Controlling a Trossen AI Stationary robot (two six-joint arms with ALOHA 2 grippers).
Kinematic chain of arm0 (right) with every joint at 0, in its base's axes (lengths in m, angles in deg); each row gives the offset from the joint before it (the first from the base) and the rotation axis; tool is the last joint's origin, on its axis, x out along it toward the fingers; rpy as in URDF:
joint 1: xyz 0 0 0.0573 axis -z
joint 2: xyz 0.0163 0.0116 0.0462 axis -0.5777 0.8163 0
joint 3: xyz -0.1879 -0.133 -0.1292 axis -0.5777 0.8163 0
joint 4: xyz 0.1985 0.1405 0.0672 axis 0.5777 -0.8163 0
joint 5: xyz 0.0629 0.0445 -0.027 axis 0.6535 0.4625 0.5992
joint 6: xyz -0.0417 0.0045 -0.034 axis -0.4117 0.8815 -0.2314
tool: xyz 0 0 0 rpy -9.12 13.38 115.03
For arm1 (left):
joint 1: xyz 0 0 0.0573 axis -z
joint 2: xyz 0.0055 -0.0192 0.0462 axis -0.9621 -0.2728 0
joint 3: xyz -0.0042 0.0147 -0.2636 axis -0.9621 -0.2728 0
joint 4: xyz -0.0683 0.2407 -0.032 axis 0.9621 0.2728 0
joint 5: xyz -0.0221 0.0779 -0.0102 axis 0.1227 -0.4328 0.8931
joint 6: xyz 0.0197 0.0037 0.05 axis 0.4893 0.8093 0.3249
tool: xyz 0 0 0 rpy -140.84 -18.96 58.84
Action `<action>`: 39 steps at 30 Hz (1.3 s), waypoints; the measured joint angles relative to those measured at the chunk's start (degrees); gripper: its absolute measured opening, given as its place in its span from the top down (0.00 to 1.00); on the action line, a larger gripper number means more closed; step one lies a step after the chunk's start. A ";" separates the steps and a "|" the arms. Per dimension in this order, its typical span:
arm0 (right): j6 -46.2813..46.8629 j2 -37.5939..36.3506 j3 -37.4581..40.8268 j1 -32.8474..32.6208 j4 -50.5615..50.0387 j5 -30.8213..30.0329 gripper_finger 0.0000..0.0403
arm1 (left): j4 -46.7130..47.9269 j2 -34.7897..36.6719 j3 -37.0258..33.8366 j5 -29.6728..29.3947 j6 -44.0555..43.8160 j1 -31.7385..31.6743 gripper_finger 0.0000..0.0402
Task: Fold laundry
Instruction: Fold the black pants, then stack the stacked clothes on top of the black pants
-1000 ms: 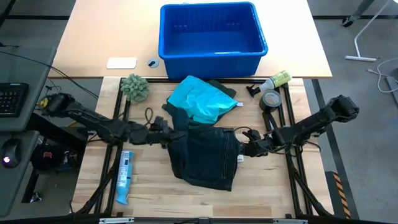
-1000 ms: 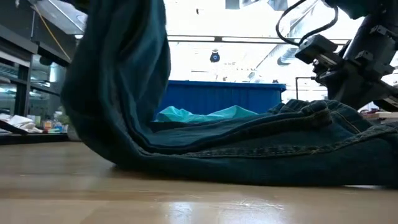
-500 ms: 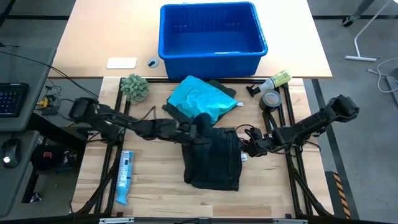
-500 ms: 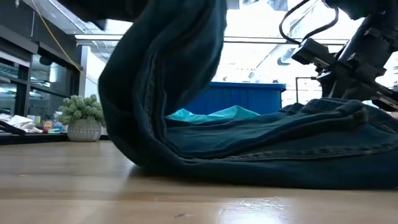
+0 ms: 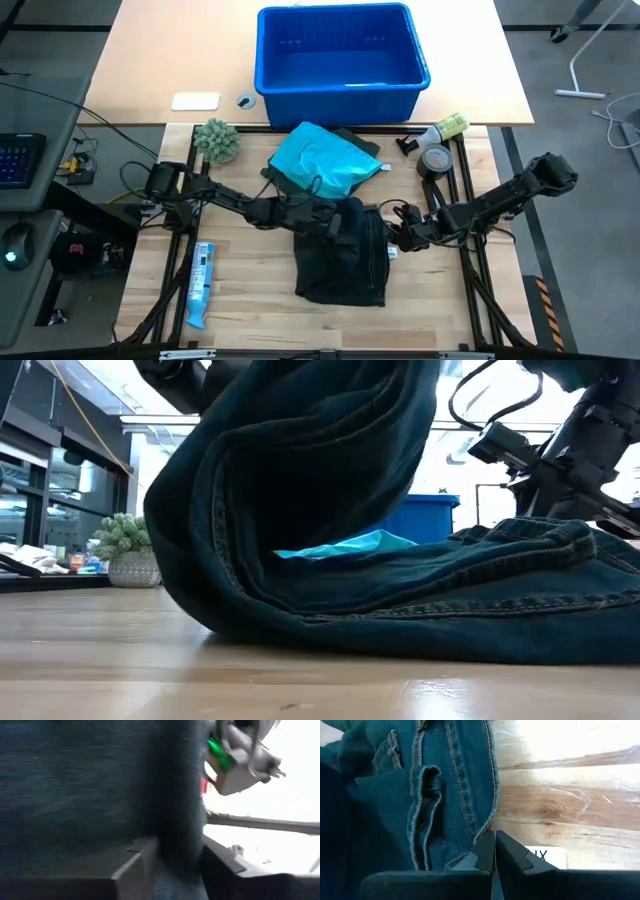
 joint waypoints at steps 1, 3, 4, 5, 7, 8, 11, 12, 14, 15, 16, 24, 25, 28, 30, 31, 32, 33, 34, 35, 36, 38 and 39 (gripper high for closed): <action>0.06 0.00 0.00 -0.01 0.01 -0.19 1.00 | -0.23 -0.05 0.44 0.25 0.44 0.00 0.68; 0.18 0.00 -0.01 -0.01 0.00 -0.31 1.00 | -0.34 -0.05 0.92 -0.10 1.46 0.00 0.63; 0.18 0.00 -0.01 -0.01 0.02 -0.44 1.00 | -0.34 -0.05 1.05 -0.86 1.81 0.02 0.61; 0.18 0.00 -0.01 -0.01 0.02 -0.49 1.00 | -0.34 -0.05 1.13 -1.48 2.15 -0.04 0.59; 0.20 0.00 -0.01 0.00 0.00 -0.52 1.00 | -0.88 -0.05 1.13 -1.59 2.75 -0.44 0.56; 0.18 0.00 -0.01 -0.01 0.00 -0.71 1.00 | -1.04 -0.05 1.13 -1.46 2.78 -0.63 0.56; 0.18 -0.02 -0.01 0.01 0.02 -1.74 1.00 | -1.16 -0.05 1.13 2.07 3.20 -1.27 0.56; 0.18 -0.20 0.00 -0.01 0.00 -1.84 1.00 | -1.17 -0.05 1.13 3.88 3.78 -1.45 0.57; -0.88 -1.22 0.01 -0.01 -0.02 -1.96 1.00 | -1.46 0.16 1.13 6.82 5.16 -1.62 0.60; -1.97 -2.12 0.01 -0.01 -0.08 -2.05 1.00 | -1.51 0.64 1.12 7.87 5.58 -1.62 0.62; -3.13 -3.30 0.01 -0.02 -0.32 -2.11 1.00 | -1.10 1.27 1.10 8.26 5.98 -1.60 0.66; -5.83 -17.54 -0.01 -0.11 -11.98 -5.06 1.00 | 16.42 8.70 1.00 5.47 13.71 -2.01 0.97; -5.83 -19.28 -0.02 -0.12 -12.22 -5.96 1.00 | 16.11 9.34 1.01 4.99 14.74 -2.01 0.98; -7.57 -22.53 -1.22 0.19 -11.52 -8.82 1.00 | 15.69 9.28 1.21 1.36 15.53 -1.95 1.00; -10.10 -22.91 -2.88 0.80 -11.15 -10.53 1.00 | 16.84 7.07 1.21 0.22 15.83 -1.94 1.00; -11.83 -22.75 -3.93 1.26 -11.16 -11.08 1.00 | 17.63 5.32 1.11 -0.14 15.81 -1.76 1.00; -13.74 -22.55 -4.93 1.82 -11.09 -11.32 1.00 | 17.90 3.48 1.04 -0.15 15.27 -1.56 1.00; -15.68 -22.28 -6.01 2.46 -11.04 -11.47 1.00 | 17.88 1.63 1.02 -0.07 14.44 -1.24 1.00; -17.61 -21.97 -6.95 3.12 -11.11 -11.49 1.00 | 17.55 -0.15 1.02 0.11 13.61 -0.77 1.00; -19.45 -21.64 -7.93 3.91 -11.17 -11.53 1.00 | 17.06 -1.84 1.02 0.25 12.97 -0.13 1.00; -21.20 -21.51 -8.91 4.71 -11.19 -11.53 1.00 | 16.63 -3.43 1.02 0.35 12.22 0.61 1.00; -24.74 -21.56 -10.39 6.39 -11.20 -11.59 1.00 | 15.46 -6.76 1.07 0.05 9.61 2.25 1.00; -26.56 -21.57 -11.18 7.26 -11.18 -11.67 1.00 | 14.70 -8.21 1.08 -0.02 7.96 2.97 1.00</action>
